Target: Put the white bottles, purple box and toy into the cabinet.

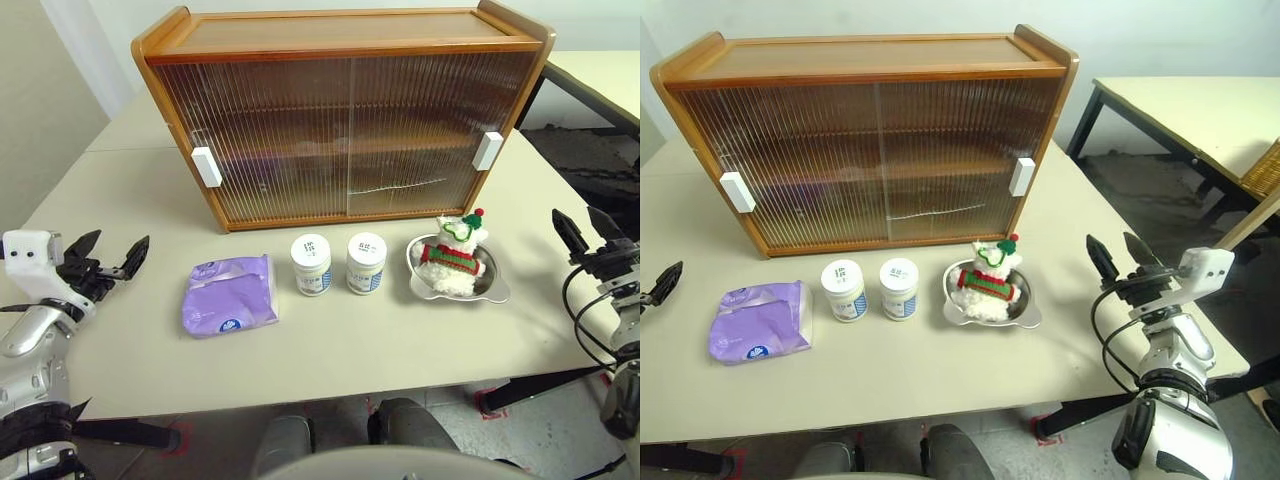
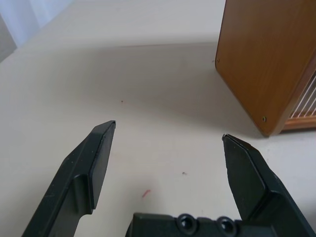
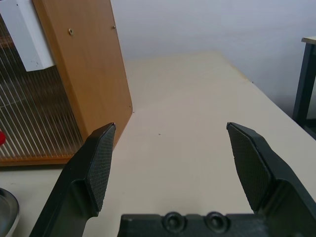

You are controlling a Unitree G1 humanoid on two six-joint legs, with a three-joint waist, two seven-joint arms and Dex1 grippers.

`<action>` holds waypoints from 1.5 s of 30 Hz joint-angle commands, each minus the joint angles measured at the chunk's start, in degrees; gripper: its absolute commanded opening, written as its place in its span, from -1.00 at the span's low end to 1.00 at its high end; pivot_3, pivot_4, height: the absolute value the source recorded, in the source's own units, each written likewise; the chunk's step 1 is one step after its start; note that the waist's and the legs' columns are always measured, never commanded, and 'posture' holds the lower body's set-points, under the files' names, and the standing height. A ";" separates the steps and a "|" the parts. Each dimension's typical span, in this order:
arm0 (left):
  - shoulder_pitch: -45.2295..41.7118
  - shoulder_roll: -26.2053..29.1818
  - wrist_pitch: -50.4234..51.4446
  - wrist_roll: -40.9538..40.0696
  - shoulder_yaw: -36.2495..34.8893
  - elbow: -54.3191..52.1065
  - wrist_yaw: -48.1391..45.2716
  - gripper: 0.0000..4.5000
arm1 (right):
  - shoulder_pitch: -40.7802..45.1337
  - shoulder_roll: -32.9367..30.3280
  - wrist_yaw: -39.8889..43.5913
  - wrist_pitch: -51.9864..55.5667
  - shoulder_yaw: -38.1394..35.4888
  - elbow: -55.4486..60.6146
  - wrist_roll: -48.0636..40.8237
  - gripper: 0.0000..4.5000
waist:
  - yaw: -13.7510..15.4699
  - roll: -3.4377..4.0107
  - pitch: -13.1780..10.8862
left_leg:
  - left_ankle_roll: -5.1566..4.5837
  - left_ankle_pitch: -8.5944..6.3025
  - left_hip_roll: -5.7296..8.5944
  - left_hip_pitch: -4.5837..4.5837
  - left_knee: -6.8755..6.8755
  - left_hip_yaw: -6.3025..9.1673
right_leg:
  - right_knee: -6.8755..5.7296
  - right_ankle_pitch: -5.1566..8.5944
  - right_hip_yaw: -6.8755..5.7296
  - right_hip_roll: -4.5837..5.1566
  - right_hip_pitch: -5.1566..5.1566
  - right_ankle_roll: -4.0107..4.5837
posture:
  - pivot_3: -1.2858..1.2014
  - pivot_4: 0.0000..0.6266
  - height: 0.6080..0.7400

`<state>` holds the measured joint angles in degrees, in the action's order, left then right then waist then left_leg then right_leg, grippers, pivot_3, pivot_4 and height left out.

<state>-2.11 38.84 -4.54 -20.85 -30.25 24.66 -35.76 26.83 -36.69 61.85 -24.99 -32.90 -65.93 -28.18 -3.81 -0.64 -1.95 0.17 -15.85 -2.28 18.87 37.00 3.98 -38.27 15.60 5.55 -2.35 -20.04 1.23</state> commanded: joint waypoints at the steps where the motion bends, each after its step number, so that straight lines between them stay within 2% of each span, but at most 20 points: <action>1: -0.13 -0.65 -0.16 0.24 0.71 -0.11 0.20 0.98 | -0.36 -0.60 0.17 -0.35 -0.27 -0.34 0.08 1.00 | -0.13 -0.02 0.04 | 0.00 0.00 0.00 0.00 0.00 0.00 | 0.00 0.00 0.01 0.00 0.00 0.00 | -0.04 -0.97 1.00; 11: 0.26 -1.21 0.50 0.36 1.14 -0.86 0.14 0.98 | 0.69 -1.14 1.96 1.81 0.08 1.33 -0.40 1.00 | -0.65 -0.05 0.02 | -0.01 -0.01 -0.01 0.02 -0.01 -0.04 | 0.00 -0.01 0.08 0.00 -0.04 -0.02 | -0.05 -0.89 1.00; 15: 0.85 -1.10 0.19 0.18 0.87 -0.82 -0.23 0.98 | -0.40 -1.07 6.04 7.85 0.55 3.67 -1.72 1.00 | -0.63 -0.07 0.01 | -0.01 -0.01 -0.01 0.03 -0.01 -0.05 | 0.01 -0.01 0.09 0.00 -0.06 -0.02 | -0.04 -0.91 1.00; 19: 3.71 -0.40 -0.67 -0.56 -2.17 -2.38 0.51 0.98 | -3.58 -0.24 17.54 18.28 3.20 13.71 -5.00 1.00 | -0.30 -0.15 0.15 | -0.01 -0.01 0.03 0.07 -0.07 -0.09 | 0.02 0.06 0.07 -0.05 -0.07 0.02 | 0.00 -0.99 1.00; 24: 5.03 -0.11 0.13 -2.90 -4.36 -2.71 -0.63 0.98 | -4.81 0.96 21.87 25.06 7.08 25.78 -6.44 1.00 | -0.79 -0.39 0.35 | 0.04 0.01 0.24 0.02 -0.03 -0.34 | 0.02 0.09 0.15 -0.66 -0.04 0.17 | -0.06 -1.00 1.00; 27: 4.30 0.61 0.00 -2.42 -3.49 -4.04 -1.51 0.98 | -8.44 0.54 24.84 31.41 11.62 38.65 -7.82 1.00 | -0.78 -0.48 0.47 | 0.04 0.02 0.13 -0.02 0.03 -0.32 | 0.02 0.03 0.09 -0.78 -0.07 0.27 | -0.07 -0.99 1.00; 31: 2.64 1.27 -5.56 -1.87 -5.52 -5.01 -0.61 0.59 | -11.23 5.37 21.40 37.40 15.97 54.77 -12.05 1.00 | -1.19 -0.70 0.60 | 0.04 0.02 0.12 0.02 0.13 -0.42 | 0.01 0.01 0.01 -0.90 -0.11 0.39 | -0.07 -1.00 1.00; 36: 4.66 0.63 -6.98 -3.60 -5.55 -11.95 -2.27 -0.16 | -11.77 10.72 17.83 33.84 19.04 60.05 -10.40 1.00 | -2.14 -0.98 0.81 | 0.05 0.02 0.08 0.02 0.23 -0.80 | 0.01 0.00 0.03 -1.06 -0.16 0.41 | -0.06 -1.00 1.00; 41: 7.39 2.04 -0.23 -4.76 -2.45 -20.44 -4.35 -0.96 | -11.66 8.91 17.08 35.20 21.59 63.88 -9.60 1.00 | -2.33 -0.98 0.83 | 0.04 0.01 0.10 0.18 0.34 -1.04 | 0.01 -0.03 0.12 -0.87 -0.28 0.45 | -0.06 -1.00 1.00; 45: 6.38 2.40 3.99 -2.28 -1.01 -25.83 -0.03 -0.98 | -11.43 7.90 15.91 37.07 23.25 66.54 -10.05 1.00 | -2.38 -1.02 0.86 | 0.04 0.01 0.06 0.33 0.38 -1.08 | 0.00 -0.06 0.11 -0.86 -0.43 0.49 | -0.07 -1.00 1.00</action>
<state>4.76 40.78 -2.41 -24.22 -32.34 0.99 -37.31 15.05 -28.37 78.21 11.37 -10.68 -0.54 -38.30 -6.19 -1.67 -1.09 0.21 -15.84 -2.24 19.22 37.39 2.90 -38.27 15.54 5.66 -3.21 -20.47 1.74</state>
